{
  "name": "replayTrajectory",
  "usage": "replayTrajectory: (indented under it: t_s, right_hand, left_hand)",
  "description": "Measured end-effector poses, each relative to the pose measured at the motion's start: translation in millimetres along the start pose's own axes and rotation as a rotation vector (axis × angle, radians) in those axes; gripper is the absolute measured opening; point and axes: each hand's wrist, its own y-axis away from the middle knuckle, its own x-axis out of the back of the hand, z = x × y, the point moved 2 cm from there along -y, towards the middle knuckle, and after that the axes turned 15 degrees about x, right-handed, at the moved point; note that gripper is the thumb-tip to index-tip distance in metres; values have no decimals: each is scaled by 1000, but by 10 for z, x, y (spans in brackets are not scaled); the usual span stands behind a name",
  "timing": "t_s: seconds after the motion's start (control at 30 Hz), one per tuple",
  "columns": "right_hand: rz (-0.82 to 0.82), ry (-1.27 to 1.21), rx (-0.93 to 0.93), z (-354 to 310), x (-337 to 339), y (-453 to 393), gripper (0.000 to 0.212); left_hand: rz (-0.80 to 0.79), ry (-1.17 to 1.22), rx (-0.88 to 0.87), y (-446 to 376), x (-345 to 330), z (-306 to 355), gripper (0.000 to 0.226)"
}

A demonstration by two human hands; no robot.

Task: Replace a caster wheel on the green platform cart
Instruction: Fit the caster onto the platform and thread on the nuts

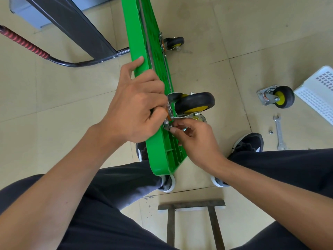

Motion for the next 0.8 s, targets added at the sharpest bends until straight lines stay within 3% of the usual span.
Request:
replayTrajectory:
  t_s: [0.37,0.53,0.7,0.8]
  right_hand:
    - [-119,31,-55,11,-76,-49,19]
    - [-164,61,-73,-57,-86,-87,36]
    - [-166,-88,-201,-59,-47,-151,42]
    - [-121,-66,-178,-23,-48,-105,42]
  left_hand:
    - [-3,-11,-2,2,2,6,30]
    - [-7,-11,-2,6,-3,7,30]
    - [-6,-3,-1,5,-3,3,30]
    - [-5,2,0,6,-7,4,30]
